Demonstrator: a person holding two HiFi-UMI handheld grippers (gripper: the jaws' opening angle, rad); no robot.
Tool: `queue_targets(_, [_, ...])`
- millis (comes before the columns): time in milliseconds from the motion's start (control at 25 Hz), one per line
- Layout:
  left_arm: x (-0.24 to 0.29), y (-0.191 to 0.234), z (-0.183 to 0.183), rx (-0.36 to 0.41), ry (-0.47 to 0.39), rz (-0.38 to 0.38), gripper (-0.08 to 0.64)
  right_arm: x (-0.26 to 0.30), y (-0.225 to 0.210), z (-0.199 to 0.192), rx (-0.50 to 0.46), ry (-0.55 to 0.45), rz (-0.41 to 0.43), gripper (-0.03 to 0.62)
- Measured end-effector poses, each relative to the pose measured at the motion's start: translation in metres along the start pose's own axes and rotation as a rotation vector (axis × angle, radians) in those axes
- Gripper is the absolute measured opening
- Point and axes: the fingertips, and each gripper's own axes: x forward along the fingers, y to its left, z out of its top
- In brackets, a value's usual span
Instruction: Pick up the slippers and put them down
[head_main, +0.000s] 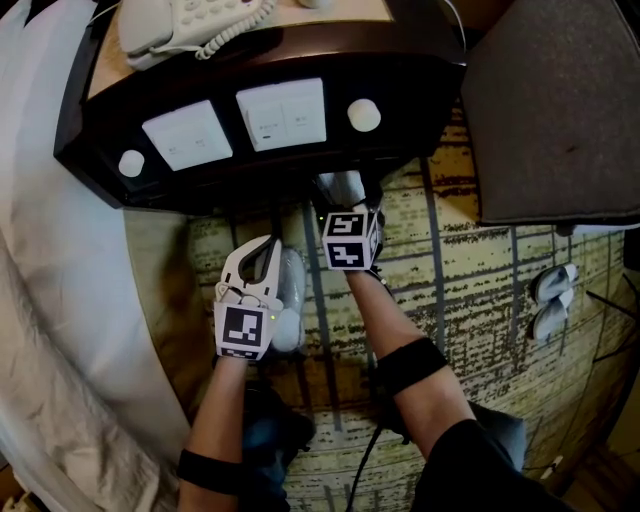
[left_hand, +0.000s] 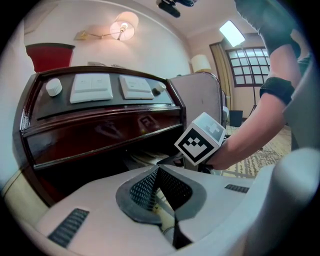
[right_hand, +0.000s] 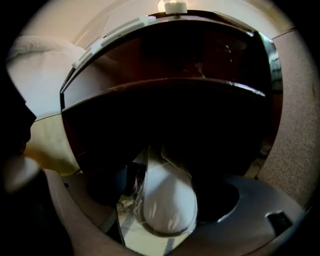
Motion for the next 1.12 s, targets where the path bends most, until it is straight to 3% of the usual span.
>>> queue_targets(160, [-0.015, -0.002, 0.012, 0.017, 0.024, -0.016, 0.000, -0.031, 0.002, 0.003, -0.027, 0.028, 0.012, 0.447])
queue_targets(200, [-0.023, -0.004, 0.020, 0.015, 0.033, -0.019, 0.000, -0.043, 0.004, 0.005, -0.022, 0.042, 0.025, 0.404])
queue_targets(280, [-0.044, -0.008, 0.041, 0.016, 0.048, -0.031, 0.000, -0.075, 0.006, 0.014, -0.003, 0.067, 0.044, 0.385])
queue_targets(400, [-0.085, -0.016, 0.084, -0.005, 0.072, -0.034, 0.000, -0.131, 0.007, 0.049, 0.008, 0.078, 0.052, 0.263])
queue_targets(520, [-0.135, -0.026, 0.130, -0.020, 0.099, -0.035, 0.000, -0.197, 0.010, 0.099, -0.004, 0.069, 0.075, 0.094])
queue_targets(640, [-0.188, -0.032, 0.187, -0.047, 0.121, -0.025, 0.000, -0.267, 0.014, 0.155, -0.029, 0.069, 0.118, 0.002])
queue_targets(920, [-0.299, -0.026, 0.340, -0.074, 0.110, 0.028, 0.000, -0.413, 0.007, 0.304, -0.029, 0.027, 0.232, 0.000])
queue_targets(1120, [-0.374, -0.012, 0.429, -0.133, 0.061, 0.118, 0.000, -0.493, -0.011, 0.364, -0.055, 0.007, 0.275, 0.000])
